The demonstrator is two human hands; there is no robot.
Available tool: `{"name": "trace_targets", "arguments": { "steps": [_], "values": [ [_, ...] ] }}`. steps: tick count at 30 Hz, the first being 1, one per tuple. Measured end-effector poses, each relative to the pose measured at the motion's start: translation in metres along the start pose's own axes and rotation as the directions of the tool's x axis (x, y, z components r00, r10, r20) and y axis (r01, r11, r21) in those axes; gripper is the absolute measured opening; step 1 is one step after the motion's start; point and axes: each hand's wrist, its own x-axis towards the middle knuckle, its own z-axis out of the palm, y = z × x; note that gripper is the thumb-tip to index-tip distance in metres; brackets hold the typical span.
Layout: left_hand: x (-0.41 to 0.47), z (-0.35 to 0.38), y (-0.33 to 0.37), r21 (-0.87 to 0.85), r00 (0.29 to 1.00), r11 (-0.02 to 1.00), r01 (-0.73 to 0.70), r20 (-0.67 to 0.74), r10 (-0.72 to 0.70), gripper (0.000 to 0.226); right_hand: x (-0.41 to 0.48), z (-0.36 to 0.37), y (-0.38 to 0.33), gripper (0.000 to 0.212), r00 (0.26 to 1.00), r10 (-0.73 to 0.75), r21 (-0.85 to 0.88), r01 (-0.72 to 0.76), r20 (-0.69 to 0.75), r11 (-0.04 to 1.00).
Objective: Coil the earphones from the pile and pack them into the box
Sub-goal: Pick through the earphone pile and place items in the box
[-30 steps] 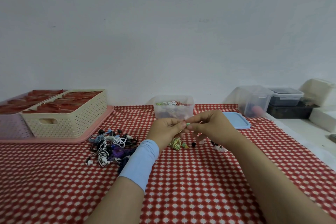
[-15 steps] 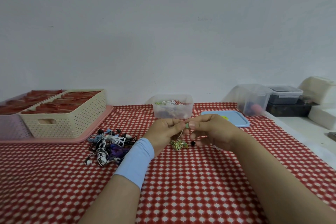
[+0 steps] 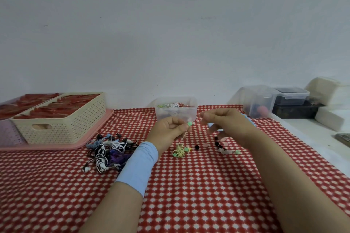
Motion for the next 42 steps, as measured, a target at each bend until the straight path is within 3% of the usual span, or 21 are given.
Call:
{"name": "trace_targets", "arguments": {
  "steps": [3,8,12,14,18,21,24,26,33,39,42],
  "values": [
    [0.0,-0.003,0.0,0.125,0.997,0.991,-0.046,-0.05,0.053,0.016,0.005,-0.017,0.008,0.011,0.99,-0.022,-0.236,-0.011,-0.136,0.972],
    [0.001,-0.007,-0.003,0.398,0.992,0.91,-0.114,-0.009,0.128,0.027,0.004,-0.037,0.013,0.013,0.996,0.073,-0.526,-0.084,-0.043,0.846],
    [-0.001,-0.007,-0.003,0.42,0.995,0.904,-0.076,-0.021,0.093,0.018,-0.009,-0.055,0.004,0.004,0.95,0.311,-0.647,-0.223,0.023,0.729],
    [-0.002,-0.005,-0.002,0.425,0.997,0.904,-0.053,-0.036,0.076,0.016,-0.012,-0.055,0.001,0.011,0.907,0.419,-0.707,-0.264,0.051,0.656],
    [-0.003,-0.003,-0.002,0.452,0.996,0.892,-0.008,-0.078,0.048,0.02,-0.011,-0.047,-0.001,0.011,0.884,0.465,-0.761,-0.27,0.046,0.589],
    [-0.003,-0.002,-0.001,0.471,0.994,0.882,0.008,-0.097,0.043,0.021,-0.01,-0.045,-0.001,0.007,0.927,0.374,-0.745,-0.245,0.007,0.621],
    [-0.004,-0.003,0.0,0.483,0.993,0.875,0.006,-0.105,0.051,0.021,-0.003,-0.026,-0.002,0.01,0.993,0.119,-0.647,-0.096,-0.008,0.757],
    [-0.004,-0.004,0.0,0.478,0.993,0.878,-0.007,-0.1,0.062,0.023,0.001,-0.002,-0.001,0.013,0.998,0.029,-0.528,0.001,0.049,0.849],
    [-0.006,-0.013,0.001,0.507,0.989,0.862,-0.002,-0.128,0.078,0.023,0.009,0.034,0.015,0.009,0.999,-0.005,-0.321,0.021,0.051,0.947],
    [-0.001,-0.017,-0.002,0.528,0.976,0.849,0.011,-0.189,0.104,0.019,0.013,0.039,0.018,0.011,0.998,-0.008,-0.348,0.027,0.055,0.937],
    [0.003,-0.022,-0.007,0.62,0.987,0.782,0.057,-0.153,0.049,0.022,0.014,0.04,0.018,0.007,0.999,-0.015,-0.347,0.029,0.042,0.937]
  ]
}}
